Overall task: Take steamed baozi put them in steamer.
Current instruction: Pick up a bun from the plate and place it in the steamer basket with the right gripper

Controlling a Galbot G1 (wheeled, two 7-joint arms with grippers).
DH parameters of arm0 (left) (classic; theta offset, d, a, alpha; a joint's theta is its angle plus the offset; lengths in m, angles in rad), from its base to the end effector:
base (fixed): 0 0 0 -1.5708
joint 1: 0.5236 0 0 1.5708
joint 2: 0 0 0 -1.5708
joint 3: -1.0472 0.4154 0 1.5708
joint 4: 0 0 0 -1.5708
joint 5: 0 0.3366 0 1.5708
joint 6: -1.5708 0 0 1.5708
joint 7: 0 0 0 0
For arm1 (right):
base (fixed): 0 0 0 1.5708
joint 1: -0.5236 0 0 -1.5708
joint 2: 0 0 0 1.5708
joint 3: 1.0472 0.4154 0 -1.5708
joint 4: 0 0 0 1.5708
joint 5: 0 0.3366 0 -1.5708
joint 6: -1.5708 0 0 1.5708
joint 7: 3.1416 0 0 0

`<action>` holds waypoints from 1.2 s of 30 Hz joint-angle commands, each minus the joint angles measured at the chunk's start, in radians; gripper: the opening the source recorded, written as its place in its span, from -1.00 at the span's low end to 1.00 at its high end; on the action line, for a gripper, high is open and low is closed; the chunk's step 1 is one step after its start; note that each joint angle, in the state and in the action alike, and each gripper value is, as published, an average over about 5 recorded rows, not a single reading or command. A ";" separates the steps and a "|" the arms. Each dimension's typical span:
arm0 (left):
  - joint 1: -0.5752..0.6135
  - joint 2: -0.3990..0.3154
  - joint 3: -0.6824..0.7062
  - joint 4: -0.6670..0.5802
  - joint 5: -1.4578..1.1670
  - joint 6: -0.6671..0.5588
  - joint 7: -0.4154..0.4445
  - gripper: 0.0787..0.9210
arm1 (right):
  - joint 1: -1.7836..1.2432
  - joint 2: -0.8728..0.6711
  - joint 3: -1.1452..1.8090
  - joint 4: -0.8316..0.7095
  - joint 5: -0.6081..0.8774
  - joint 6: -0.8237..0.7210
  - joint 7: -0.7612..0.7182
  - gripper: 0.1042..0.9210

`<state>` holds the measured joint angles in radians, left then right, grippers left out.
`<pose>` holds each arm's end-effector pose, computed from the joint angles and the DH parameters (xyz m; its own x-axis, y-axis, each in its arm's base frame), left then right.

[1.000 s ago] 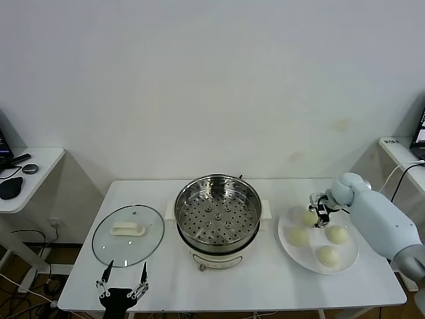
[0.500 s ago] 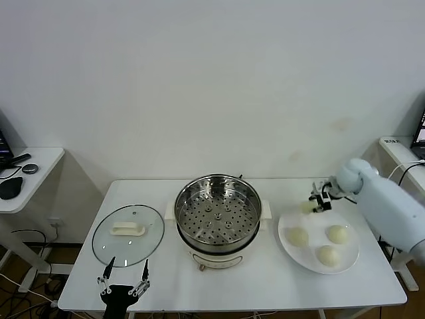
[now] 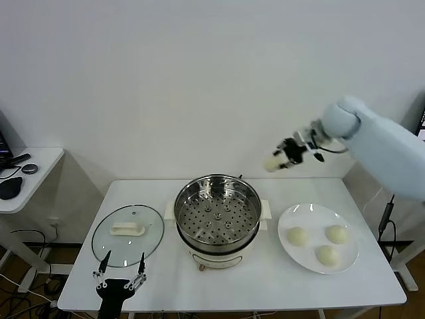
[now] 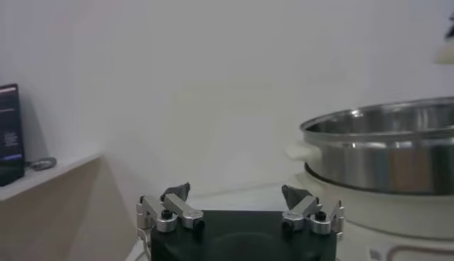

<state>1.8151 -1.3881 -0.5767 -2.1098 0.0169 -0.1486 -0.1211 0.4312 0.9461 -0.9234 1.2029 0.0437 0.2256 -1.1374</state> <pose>0.0437 0.0592 -0.3700 -0.9974 -0.0414 0.0594 -0.0293 0.9809 0.1921 0.6184 -0.0609 -0.0184 -0.2539 -0.4232 0.8697 -0.6518 -0.5895 -0.4772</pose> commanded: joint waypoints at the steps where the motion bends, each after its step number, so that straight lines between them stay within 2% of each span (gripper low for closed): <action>1: 0.002 -0.001 -0.006 -0.002 -0.002 0.001 0.001 0.77 | 0.121 0.168 -0.165 0.025 0.090 0.175 -0.008 -0.22; 10: 0.014 -0.011 -0.036 -0.016 -0.008 0.000 0.002 0.77 | 0.008 0.359 -0.184 -0.149 -0.228 0.427 0.030 -0.22; 15: 0.016 -0.018 -0.039 -0.016 -0.008 -0.001 0.002 0.77 | -0.026 0.376 -0.174 -0.184 -0.347 0.509 0.050 -0.20; 27: 0.019 -0.020 -0.043 -0.015 -0.011 -0.004 0.000 0.77 | -0.111 0.388 -0.067 -0.275 -0.574 0.598 0.111 -0.16; 32: 0.017 -0.021 -0.043 -0.016 -0.012 -0.006 0.000 0.77 | -0.134 0.410 -0.039 -0.325 -0.600 0.602 0.128 -0.04; 36: 0.016 -0.023 -0.040 -0.016 -0.012 -0.008 0.000 0.77 | -0.145 0.424 -0.028 -0.353 -0.609 0.603 0.139 0.20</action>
<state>1.8311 -1.4122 -0.6163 -2.1256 0.0044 -0.1571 -0.1213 0.3074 1.3479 -0.9711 0.8976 -0.4926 0.7919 -1.0087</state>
